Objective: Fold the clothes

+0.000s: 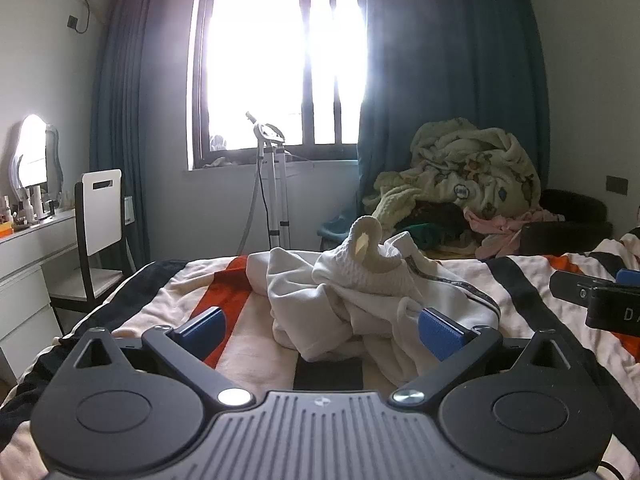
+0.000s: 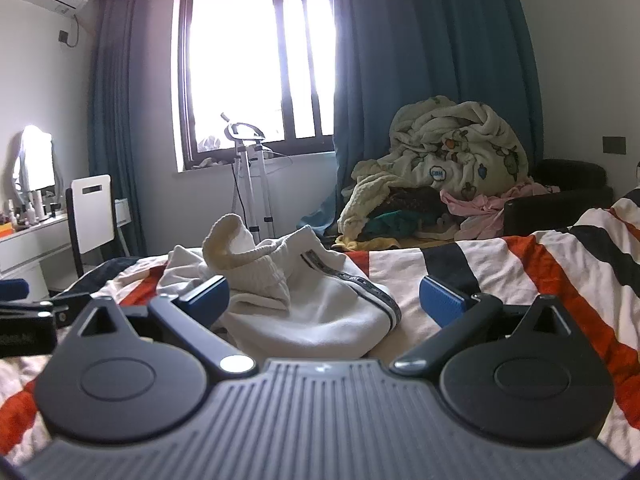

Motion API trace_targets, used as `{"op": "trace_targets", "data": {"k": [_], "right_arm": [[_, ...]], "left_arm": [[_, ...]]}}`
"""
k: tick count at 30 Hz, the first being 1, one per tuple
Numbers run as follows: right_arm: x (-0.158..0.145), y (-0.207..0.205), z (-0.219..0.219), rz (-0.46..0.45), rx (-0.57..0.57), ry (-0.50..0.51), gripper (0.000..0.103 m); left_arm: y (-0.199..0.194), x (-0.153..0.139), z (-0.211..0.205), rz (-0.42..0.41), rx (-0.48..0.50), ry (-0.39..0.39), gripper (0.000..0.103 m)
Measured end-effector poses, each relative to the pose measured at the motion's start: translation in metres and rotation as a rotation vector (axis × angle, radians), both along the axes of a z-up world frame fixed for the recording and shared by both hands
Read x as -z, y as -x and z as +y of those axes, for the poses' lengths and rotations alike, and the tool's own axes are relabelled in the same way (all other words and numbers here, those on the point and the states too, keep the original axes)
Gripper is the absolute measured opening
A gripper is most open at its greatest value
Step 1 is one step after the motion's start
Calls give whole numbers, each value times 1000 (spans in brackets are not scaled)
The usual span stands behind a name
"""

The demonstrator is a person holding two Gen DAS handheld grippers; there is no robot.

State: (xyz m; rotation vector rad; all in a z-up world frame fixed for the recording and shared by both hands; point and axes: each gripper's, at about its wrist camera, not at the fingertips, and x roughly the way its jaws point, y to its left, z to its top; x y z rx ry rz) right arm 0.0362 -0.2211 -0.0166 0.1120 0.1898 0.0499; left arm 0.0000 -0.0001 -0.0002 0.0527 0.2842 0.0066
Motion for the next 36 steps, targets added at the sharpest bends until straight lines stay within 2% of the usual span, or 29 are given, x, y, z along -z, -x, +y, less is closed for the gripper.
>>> {"op": "trace_targets", "data": {"k": [14,36], "right_arm": [[10,-5,1,-4,-4,-19,103],[5,-1,6,5,-3,23,103]], "left_arm": [[-1,6,-3,5,5,-30,103],[0,5,-2,6,18,-16,103]]}}
